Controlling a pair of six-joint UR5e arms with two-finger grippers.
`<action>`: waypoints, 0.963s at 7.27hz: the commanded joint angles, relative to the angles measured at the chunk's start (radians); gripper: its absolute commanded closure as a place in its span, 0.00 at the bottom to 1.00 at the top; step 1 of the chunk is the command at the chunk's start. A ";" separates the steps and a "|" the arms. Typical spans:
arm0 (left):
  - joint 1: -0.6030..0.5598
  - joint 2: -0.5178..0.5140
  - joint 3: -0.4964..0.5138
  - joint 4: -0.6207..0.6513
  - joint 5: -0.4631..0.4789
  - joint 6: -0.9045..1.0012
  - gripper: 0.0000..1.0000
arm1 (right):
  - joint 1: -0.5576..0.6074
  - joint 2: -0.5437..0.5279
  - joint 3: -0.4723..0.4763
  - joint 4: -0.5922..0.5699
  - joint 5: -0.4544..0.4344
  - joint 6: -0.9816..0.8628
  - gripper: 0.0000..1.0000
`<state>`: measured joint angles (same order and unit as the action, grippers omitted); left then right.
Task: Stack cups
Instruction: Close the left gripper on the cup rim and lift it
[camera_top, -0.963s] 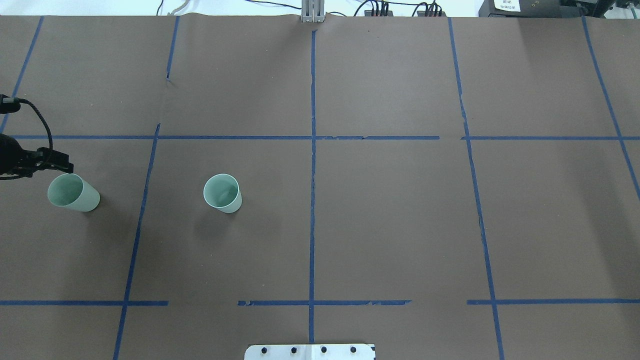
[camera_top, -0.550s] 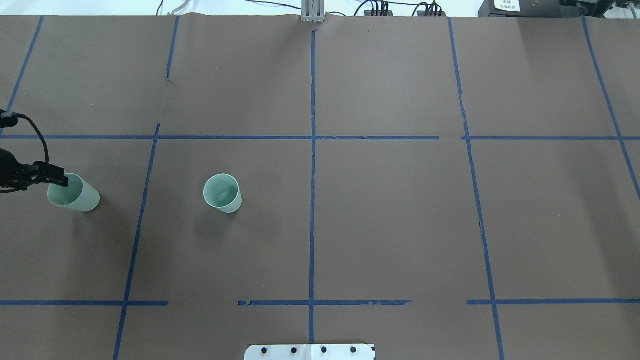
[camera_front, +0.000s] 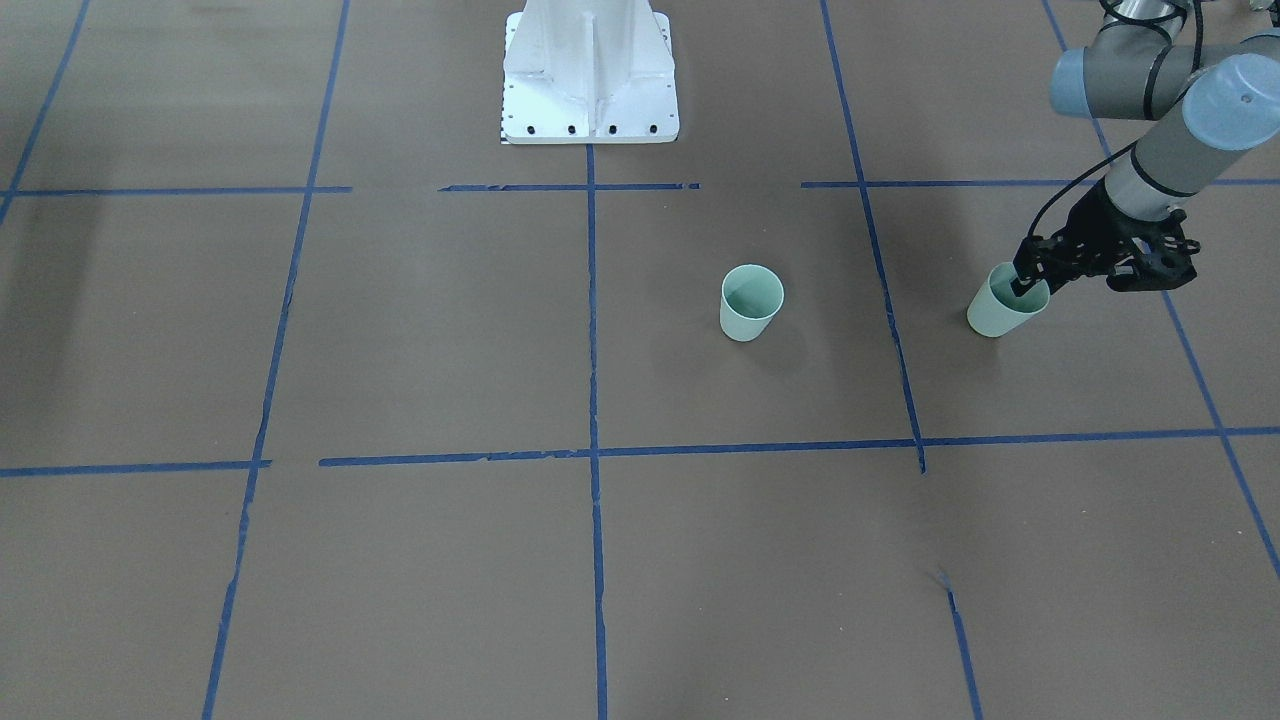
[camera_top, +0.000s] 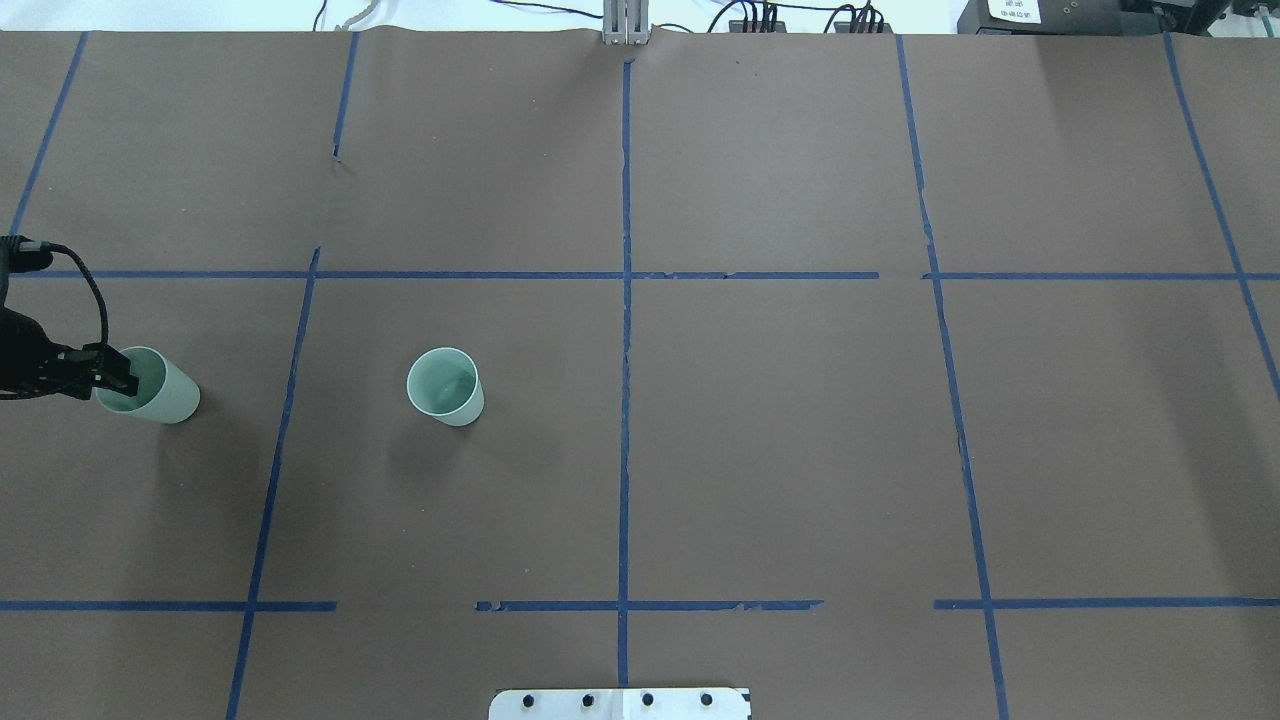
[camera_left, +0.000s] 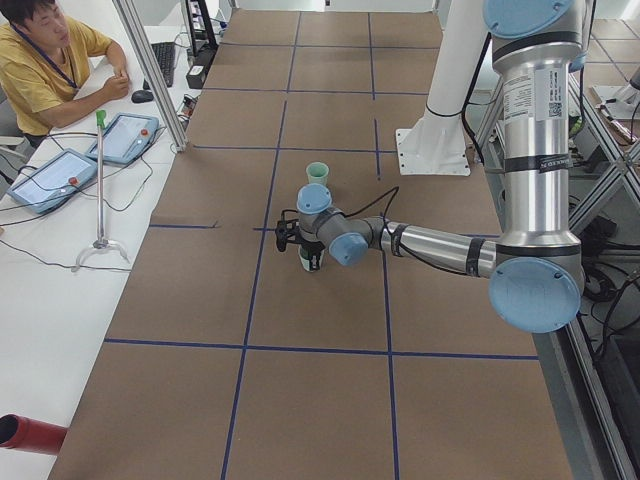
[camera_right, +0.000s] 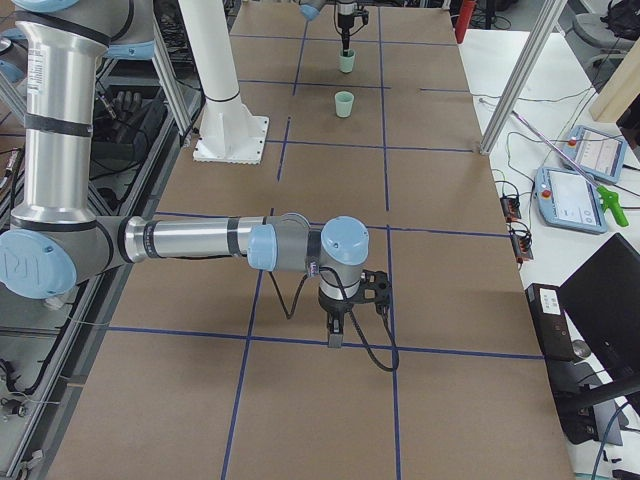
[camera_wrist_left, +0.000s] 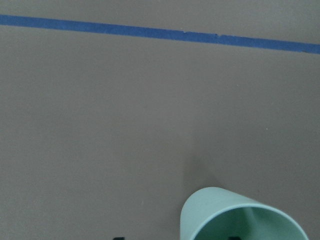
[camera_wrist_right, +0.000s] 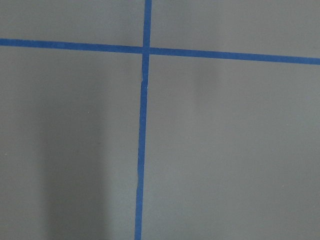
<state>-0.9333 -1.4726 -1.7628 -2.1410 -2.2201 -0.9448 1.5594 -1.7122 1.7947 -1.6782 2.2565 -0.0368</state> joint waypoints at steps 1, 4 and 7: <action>-0.001 -0.008 -0.009 0.001 -0.021 -0.005 1.00 | 0.001 0.000 0.000 0.000 0.000 0.000 0.00; -0.019 -0.012 -0.116 0.021 -0.026 -0.009 1.00 | 0.001 0.000 0.000 0.000 0.000 0.000 0.00; -0.048 -0.249 -0.231 0.548 -0.030 -0.008 1.00 | 0.001 0.000 0.000 0.000 0.000 0.000 0.00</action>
<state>-0.9730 -1.6021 -1.9461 -1.8247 -2.2487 -0.9521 1.5596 -1.7123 1.7947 -1.6782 2.2565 -0.0368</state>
